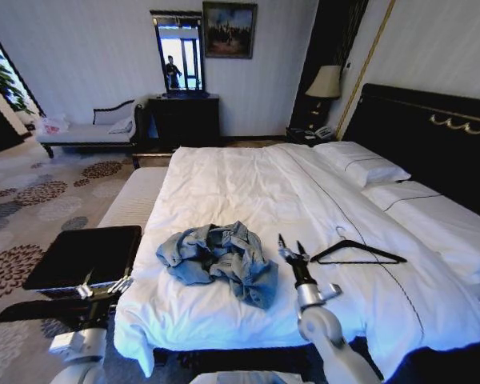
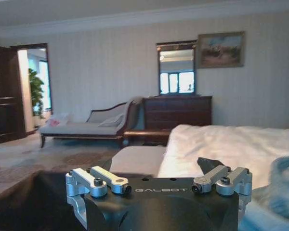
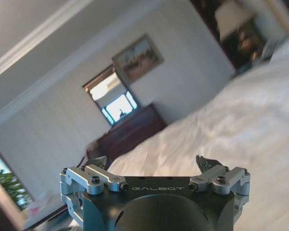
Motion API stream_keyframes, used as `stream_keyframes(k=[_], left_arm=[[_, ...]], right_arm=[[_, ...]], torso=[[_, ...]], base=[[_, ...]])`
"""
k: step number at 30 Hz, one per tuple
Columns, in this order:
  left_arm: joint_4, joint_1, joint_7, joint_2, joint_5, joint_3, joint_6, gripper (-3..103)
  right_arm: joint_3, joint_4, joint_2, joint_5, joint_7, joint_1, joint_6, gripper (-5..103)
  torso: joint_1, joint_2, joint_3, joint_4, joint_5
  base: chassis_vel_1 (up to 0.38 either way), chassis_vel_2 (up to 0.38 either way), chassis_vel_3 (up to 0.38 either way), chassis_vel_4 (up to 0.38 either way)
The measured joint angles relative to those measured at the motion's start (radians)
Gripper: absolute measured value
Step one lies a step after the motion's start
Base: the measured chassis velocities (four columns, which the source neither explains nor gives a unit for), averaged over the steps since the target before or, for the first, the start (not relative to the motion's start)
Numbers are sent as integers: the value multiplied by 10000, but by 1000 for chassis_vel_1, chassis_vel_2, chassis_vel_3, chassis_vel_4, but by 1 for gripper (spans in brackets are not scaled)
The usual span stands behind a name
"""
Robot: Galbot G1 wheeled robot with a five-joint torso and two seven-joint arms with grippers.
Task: Pick up the clothes from the bed and hang them on the clothes hanger.
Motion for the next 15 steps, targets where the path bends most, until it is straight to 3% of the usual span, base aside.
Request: stream_keyframes(k=[3, 5, 12, 15], left_arm=[[180, -31, -7, -10, -38, -110, -37, 100], [259, -51, -23, -28, -92, -196, -67, 100], [268, -221, -60, -30, -104, -240, -64, 100], [274, -368, -74, -63, -63, -122, -29, 100]], right_arm=[[-315, -159, -65, 448, 262, 302, -276, 100], [-551, -45, -70, 1085, 1193, 457, -949, 100], [-653, 945, -451, 1943, 2606, 241, -2189, 100], [-754, 1546, -958, 2244, 3464, 332, -3147, 100]], torso=[[-2, 0, -1, -1, 0], [-3, 1, -2, -2, -1], [-3, 1, -2, -5, 1], [-3, 1, -2, -5, -2]], base=[[0, 0, 0, 0], [0, 0, 0, 0], [0, 0, 0, 0], [0, 0, 0, 0]])
